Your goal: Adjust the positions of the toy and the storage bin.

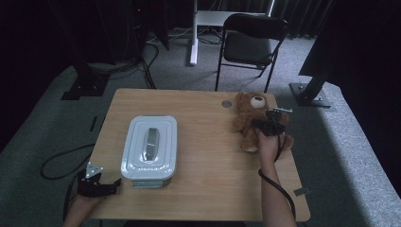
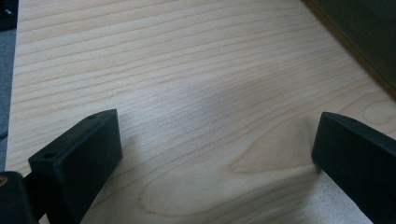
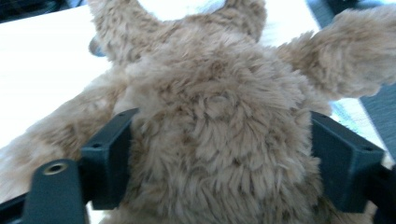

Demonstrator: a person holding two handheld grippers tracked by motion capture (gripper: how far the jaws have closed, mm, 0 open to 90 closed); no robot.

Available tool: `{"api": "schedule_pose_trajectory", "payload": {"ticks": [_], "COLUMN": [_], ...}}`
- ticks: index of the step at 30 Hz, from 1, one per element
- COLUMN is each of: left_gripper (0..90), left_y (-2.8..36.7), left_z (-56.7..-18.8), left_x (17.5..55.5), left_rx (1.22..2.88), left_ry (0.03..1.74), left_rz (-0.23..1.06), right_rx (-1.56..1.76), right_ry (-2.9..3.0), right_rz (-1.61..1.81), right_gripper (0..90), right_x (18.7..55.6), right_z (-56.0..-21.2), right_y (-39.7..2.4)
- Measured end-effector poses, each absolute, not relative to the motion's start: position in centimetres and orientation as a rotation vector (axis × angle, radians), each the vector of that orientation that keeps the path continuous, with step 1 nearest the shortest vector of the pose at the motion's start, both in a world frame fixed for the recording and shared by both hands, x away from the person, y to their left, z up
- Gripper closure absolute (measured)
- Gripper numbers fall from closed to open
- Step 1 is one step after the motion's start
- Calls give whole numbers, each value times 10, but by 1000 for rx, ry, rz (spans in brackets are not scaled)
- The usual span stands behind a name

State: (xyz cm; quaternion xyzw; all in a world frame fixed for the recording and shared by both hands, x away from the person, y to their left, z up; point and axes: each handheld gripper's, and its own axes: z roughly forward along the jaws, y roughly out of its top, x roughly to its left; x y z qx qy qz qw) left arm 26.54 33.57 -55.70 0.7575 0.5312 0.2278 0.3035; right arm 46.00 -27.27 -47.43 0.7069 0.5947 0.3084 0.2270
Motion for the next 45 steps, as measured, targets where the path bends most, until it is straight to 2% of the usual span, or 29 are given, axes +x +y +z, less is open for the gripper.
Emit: {"api": "schedule_pose_trajectory", "payload": {"ticks": [11, 22, 30, 45], "left_gripper": [23, 23, 23, 23], "left_y": [335, 333, 335, 317], "left_z": [-557, -552, -544, -536], "left_x": [267, 279, 289, 310], "left_rx": [1994, 1998, 1964, 1961], "left_ry": [1415, 1420, 1424, 1380], "left_rz": [595, 615, 631, 629], "right_rx": [1865, 1588, 1447, 1354], "right_ry": [1695, 1847, 1970, 2181], "right_rz": [933, 1026, 992, 1130], "right_gripper": [131, 130, 134, 125], "right_x": [440, 426, 423, 425], "right_z": [-455, -440, -458, -499], "right_y": [-279, -220, -170, -110]}}
